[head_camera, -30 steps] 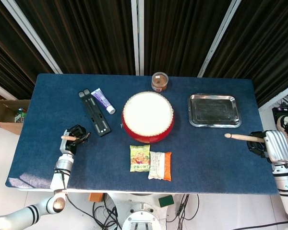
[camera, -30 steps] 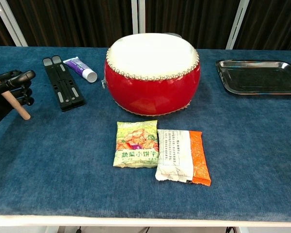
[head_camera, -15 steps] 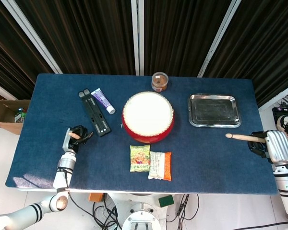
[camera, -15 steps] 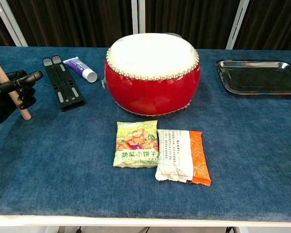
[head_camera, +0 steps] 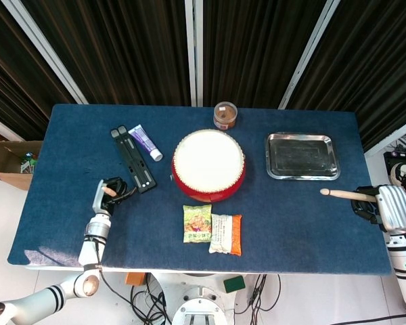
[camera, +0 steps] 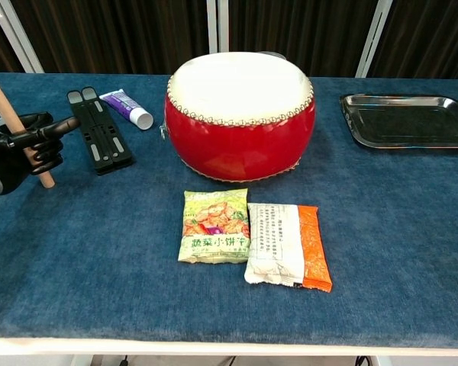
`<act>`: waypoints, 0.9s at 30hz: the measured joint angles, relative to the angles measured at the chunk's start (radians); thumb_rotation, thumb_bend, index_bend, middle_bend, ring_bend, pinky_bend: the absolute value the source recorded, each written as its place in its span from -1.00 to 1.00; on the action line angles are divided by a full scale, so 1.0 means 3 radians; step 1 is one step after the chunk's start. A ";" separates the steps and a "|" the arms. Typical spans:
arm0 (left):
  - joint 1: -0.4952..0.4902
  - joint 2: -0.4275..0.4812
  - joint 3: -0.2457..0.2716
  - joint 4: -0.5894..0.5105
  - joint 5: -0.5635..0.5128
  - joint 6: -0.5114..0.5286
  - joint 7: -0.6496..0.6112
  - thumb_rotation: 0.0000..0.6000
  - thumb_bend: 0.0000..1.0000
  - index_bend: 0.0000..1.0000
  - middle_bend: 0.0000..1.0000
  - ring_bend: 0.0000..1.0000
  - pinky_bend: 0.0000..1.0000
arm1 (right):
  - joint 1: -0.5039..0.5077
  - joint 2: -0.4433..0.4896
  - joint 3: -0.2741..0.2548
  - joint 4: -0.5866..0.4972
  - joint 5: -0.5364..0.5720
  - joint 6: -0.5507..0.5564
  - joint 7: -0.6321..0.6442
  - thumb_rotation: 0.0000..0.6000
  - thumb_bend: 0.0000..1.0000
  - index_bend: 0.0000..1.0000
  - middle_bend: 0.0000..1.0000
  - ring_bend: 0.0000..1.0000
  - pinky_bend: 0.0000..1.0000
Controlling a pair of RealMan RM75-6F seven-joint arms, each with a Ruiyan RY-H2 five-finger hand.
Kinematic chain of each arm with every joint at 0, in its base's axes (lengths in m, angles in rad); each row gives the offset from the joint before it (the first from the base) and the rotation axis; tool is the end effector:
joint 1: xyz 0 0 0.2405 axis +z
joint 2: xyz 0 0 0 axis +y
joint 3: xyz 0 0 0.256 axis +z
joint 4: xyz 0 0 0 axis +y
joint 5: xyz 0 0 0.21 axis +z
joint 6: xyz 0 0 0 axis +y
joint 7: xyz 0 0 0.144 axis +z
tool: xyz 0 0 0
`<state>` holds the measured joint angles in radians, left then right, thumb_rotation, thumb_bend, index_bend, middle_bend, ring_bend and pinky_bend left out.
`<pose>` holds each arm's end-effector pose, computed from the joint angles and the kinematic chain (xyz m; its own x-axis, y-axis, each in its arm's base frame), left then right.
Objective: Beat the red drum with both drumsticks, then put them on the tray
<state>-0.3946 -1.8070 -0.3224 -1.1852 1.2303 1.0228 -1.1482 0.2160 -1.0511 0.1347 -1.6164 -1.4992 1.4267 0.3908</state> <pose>-0.2446 0.3062 -0.0470 -0.9070 0.0402 0.4192 0.4179 0.2087 0.8842 -0.2817 -0.2378 0.1854 0.0690 0.0317 0.9971 -0.9858 -0.1514 0.0731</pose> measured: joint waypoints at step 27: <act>-0.0065 0.0755 0.0154 -0.0758 0.0256 0.0588 0.3424 1.00 -0.56 1.00 1.00 1.00 1.00 | 0.0198 -0.0033 0.0057 0.0013 -0.0044 -0.0217 -0.0191 1.00 0.51 1.00 1.00 1.00 0.90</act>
<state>-0.4140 -1.5806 -0.2760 -1.4127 1.3070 1.1993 -0.1210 0.2755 -1.0611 0.1517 -1.6126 -1.5125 1.3614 0.3334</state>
